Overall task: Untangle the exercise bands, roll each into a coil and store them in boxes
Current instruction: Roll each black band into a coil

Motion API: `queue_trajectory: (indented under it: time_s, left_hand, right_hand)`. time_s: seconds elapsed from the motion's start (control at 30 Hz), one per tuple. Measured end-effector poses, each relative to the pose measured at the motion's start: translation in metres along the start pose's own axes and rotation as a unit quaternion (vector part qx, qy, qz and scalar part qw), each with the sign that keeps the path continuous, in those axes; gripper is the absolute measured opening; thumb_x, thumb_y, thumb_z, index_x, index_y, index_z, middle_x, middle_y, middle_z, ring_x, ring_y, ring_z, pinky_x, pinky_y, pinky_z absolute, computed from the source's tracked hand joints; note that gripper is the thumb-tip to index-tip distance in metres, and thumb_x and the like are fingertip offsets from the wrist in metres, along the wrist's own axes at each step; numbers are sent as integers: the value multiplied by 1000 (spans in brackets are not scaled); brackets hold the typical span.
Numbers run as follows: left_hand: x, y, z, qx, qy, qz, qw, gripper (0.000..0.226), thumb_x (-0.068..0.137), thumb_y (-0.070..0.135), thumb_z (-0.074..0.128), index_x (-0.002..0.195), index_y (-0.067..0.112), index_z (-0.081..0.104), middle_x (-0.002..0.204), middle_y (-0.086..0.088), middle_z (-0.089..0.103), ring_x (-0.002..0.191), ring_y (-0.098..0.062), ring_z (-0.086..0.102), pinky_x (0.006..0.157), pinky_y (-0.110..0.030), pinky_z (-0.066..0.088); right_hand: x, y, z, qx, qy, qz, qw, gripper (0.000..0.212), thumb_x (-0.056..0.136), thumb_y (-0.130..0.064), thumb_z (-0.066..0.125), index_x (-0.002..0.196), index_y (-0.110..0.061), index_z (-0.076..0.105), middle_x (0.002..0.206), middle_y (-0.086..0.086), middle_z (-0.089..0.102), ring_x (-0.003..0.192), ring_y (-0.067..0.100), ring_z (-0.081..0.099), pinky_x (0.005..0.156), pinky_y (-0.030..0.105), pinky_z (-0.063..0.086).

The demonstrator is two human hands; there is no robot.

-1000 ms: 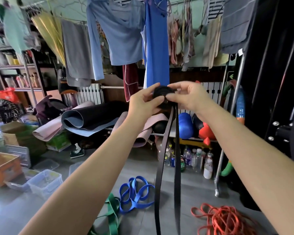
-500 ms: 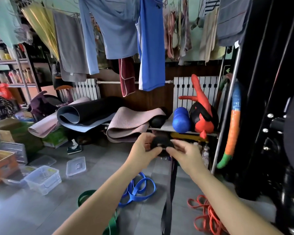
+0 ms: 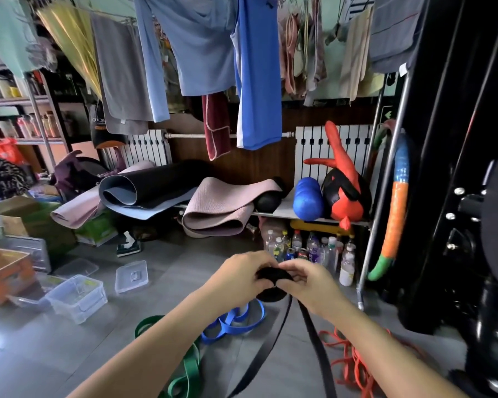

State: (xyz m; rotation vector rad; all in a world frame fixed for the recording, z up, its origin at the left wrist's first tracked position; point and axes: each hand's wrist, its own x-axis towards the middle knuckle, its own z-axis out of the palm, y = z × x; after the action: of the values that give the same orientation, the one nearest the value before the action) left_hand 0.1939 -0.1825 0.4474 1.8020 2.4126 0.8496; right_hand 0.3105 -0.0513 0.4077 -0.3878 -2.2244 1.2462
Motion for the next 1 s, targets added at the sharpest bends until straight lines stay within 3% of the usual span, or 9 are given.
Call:
queue_trajectory:
  time_s: [0.1, 0.2, 0.33, 0.47, 0.67, 0.73, 0.8, 0.9, 1.0]
  left_hand:
    - [4, 7, -8, -152, 64, -47, 985, 30, 75, 9, 73, 90, 34, 65, 89, 15, 67, 83, -5, 64, 77, -12, 49]
    - [8, 16, -16, -274, 133, -57, 951, 38, 75, 0, 73, 86, 35, 64, 88, 9, 69, 81, -6, 66, 77, -17, 53]
    - [10, 28, -21, -421, 173, -92, 886, 34, 77, -5, 70, 86, 28, 67, 85, 5, 68, 74, -4, 67, 60, -26, 58]
    - [8, 33, -21, -503, 186, -105, 838, 37, 79, -3, 69, 79, 33, 71, 83, 3, 71, 81, -16, 71, 66, -34, 59]
    - [4, 38, -11, -557, 172, -118, 804, 28, 81, -3, 67, 99, 17, 62, 99, -13, 69, 88, -28, 70, 68, -38, 60]
    - [3, 37, -12, -540, 157, -112, 819, 29, 81, -3, 67, 100, 17, 60, 97, -10, 68, 86, -24, 70, 64, -33, 59]
    - [1, 34, -15, -445, 151, -88, 879, 36, 79, 2, 71, 102, 27, 57, 101, -2, 65, 90, -17, 68, 67, -27, 57]
    - [0, 29, -25, -239, 106, 7, 965, 60, 78, 15, 74, 115, 52, 46, 111, 18, 54, 100, -1, 59, 84, -20, 52]
    - [-2, 29, -33, -92, 23, 85, 992, 46, 83, 18, 68, 122, 40, 59, 96, 37, 52, 98, 7, 53, 86, -8, 42]
  right_hand:
    - [8, -14, -13, 52, 31, -19, 998, 33, 75, 1, 73, 83, -29, 65, 83, -7, 71, 77, 5, 66, 75, 16, 51]
    - [14, -27, -26, 124, 43, -25, 991, 33, 75, 4, 72, 83, -27, 66, 73, -15, 71, 70, -4, 65, 69, 10, 49]
    - [15, -33, -37, 169, 46, -19, 984, 25, 76, 2, 71, 89, -20, 69, 77, -13, 73, 73, 0, 67, 67, 13, 51]
    - [7, -31, -36, 217, 35, -3, 975, 24, 74, -5, 72, 94, -19, 70, 85, -3, 75, 79, 11, 71, 68, 16, 52]
    - [1, -33, -29, 304, 63, 18, 950, 22, 79, -4, 68, 96, -17, 68, 79, -3, 74, 68, 5, 68, 57, 14, 50]
    - [-1, -35, -30, 295, 61, 16, 953, 22, 80, -2, 67, 97, -16, 69, 80, -1, 75, 69, 7, 68, 59, 16, 51]
    - [-2, -36, -33, 250, 43, 4, 967, 24, 80, 1, 67, 98, -15, 69, 82, -1, 75, 73, 9, 69, 63, 17, 52]
    - [-5, -36, -31, 169, -3, -13, 986, 31, 77, 7, 68, 90, -22, 67, 83, -5, 72, 76, 6, 68, 71, 17, 53]
    - [-6, -38, -28, 135, -20, -21, 990, 35, 75, 8, 70, 87, -24, 66, 83, -6, 69, 72, -1, 66, 71, 13, 51]
